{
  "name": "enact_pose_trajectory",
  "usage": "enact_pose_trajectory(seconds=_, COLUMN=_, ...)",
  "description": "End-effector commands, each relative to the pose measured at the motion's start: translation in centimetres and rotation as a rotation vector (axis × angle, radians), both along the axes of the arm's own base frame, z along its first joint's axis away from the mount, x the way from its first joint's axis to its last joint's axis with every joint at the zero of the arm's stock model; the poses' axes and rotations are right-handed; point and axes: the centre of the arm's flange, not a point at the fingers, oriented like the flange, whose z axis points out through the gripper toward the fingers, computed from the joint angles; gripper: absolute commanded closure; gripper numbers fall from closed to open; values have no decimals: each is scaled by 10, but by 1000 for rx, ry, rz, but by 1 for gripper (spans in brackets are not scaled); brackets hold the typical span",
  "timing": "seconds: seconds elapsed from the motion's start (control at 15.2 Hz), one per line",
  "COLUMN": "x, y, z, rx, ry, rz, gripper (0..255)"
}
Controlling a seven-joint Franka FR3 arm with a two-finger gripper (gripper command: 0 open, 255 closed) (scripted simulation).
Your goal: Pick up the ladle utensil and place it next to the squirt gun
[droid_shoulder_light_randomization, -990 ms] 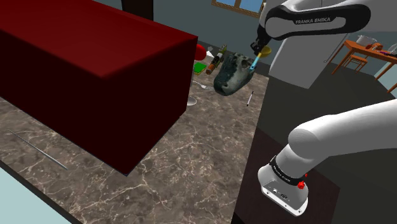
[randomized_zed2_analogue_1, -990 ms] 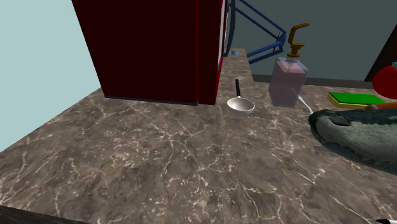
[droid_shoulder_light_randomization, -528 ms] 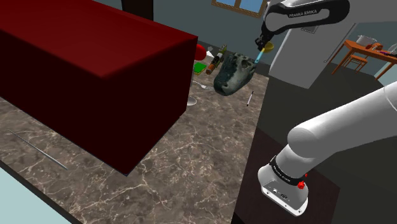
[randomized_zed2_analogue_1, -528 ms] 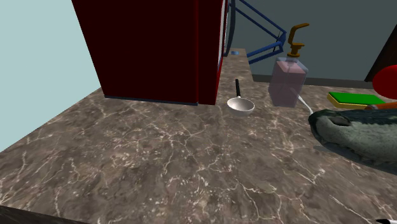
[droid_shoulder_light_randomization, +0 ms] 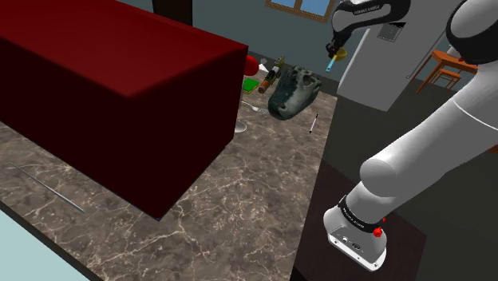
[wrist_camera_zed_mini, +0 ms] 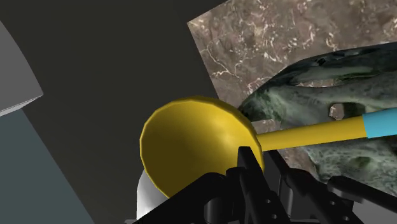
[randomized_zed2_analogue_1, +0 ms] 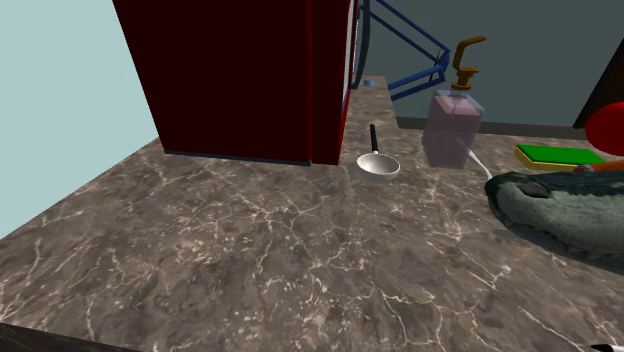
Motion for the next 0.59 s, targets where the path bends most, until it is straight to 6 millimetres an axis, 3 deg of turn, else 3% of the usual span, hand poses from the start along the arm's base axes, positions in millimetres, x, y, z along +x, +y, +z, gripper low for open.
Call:
enact_pose_trajectory(seconds=0.0, x=7, y=-25, z=-1, rx=-1, ry=0, rz=1, gripper=255)
enact_pose_trajectory(seconds=0.33, x=26, y=-89, z=-1, rx=-1, ry=0, rz=1, gripper=255)
enact_pose_trajectory(seconds=0.53, x=26, y=-89, z=-17, rx=-1, ry=0, rz=1, gripper=255)
